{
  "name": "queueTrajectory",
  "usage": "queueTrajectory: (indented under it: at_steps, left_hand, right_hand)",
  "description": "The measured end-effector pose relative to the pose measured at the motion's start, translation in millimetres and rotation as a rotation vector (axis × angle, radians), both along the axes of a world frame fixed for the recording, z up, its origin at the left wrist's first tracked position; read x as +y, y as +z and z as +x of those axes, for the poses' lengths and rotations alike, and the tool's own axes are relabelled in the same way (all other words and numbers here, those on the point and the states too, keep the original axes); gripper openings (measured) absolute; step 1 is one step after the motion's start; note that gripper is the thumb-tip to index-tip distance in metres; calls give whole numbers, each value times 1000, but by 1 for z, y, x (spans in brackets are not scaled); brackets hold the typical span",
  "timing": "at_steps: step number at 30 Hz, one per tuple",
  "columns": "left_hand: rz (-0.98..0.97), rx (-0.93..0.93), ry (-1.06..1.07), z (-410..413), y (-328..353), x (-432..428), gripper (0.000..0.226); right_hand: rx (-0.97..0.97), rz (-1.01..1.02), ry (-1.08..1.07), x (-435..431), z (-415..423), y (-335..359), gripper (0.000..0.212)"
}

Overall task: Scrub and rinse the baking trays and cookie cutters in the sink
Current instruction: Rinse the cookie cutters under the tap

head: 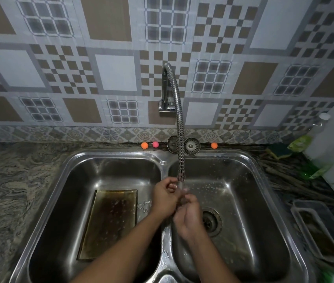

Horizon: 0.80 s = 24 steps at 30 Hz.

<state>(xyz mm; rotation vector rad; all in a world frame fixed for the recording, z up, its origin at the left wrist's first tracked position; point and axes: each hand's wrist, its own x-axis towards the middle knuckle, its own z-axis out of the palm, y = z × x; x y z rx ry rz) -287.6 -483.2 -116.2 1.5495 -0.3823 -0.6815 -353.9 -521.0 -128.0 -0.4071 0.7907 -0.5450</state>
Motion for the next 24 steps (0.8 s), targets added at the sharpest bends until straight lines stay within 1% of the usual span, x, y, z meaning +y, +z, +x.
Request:
queueTrajectory:
  at_steps: [1,2,3,5,6,7,8,9,11,13,14,16,18,19,20,22,23,24]
  left_hand:
    - [4,-61,-52,-2,-2,0,30]
    - [20,-114,-97,-5,-2,0,28]
    - [40,-179,-114,-7,-2,0,26]
    - [53,-286,-61,-7,-5,1,23]
    - [32,-269,-16,-7,-5,2,21]
    - [-8,-201,32,-7,-4,2,20]
    - [-31,-108,60,-6,-3,3,18]
    - [-54,-11,79,-5,-1,3,18]
    - [-30,135,98,-3,2,-1,21]
    - [12,162,80,-2,5,-7,20]
    - [21,144,49,-3,6,-10,18]
    - [0,145,20,-9,9,-16,18]
    - [-9,192,63,-9,14,-22,26]
    - [-10,210,74,-9,16,-24,28]
    - [-7,223,71,-10,18,-26,29]
    - [-10,244,75,-9,26,-28,30]
    - [-5,243,92,-7,26,-30,29]
    - [-4,243,114,-3,26,-31,29]
  right_hand:
    - [-16,80,-52,-2,2,3,38]
    - [-5,135,-84,-5,5,5,40]
    - [6,177,-103,-7,8,4,39]
    - [38,184,-121,-11,12,3,33]
    - [58,176,-134,-15,14,2,34]
    - [65,164,-142,-20,15,1,37]
    - [75,127,-131,-24,14,-4,39]
    - [88,54,-91,-25,13,-5,35]
    - [192,-164,50,-21,9,-8,22]
    - [342,-396,130,-12,5,-7,14]
    - [420,-502,106,-11,4,-5,11]
    - [524,-617,-7,-12,2,-3,14]
    - [553,-656,7,-9,4,3,18]
    - [490,-607,30,-7,5,5,19]
    - [378,-495,32,-6,6,10,22]
    - [140,-189,11,-5,5,16,31]
    - [58,-75,15,-5,3,16,34]
    - [13,-8,14,-5,3,16,34]
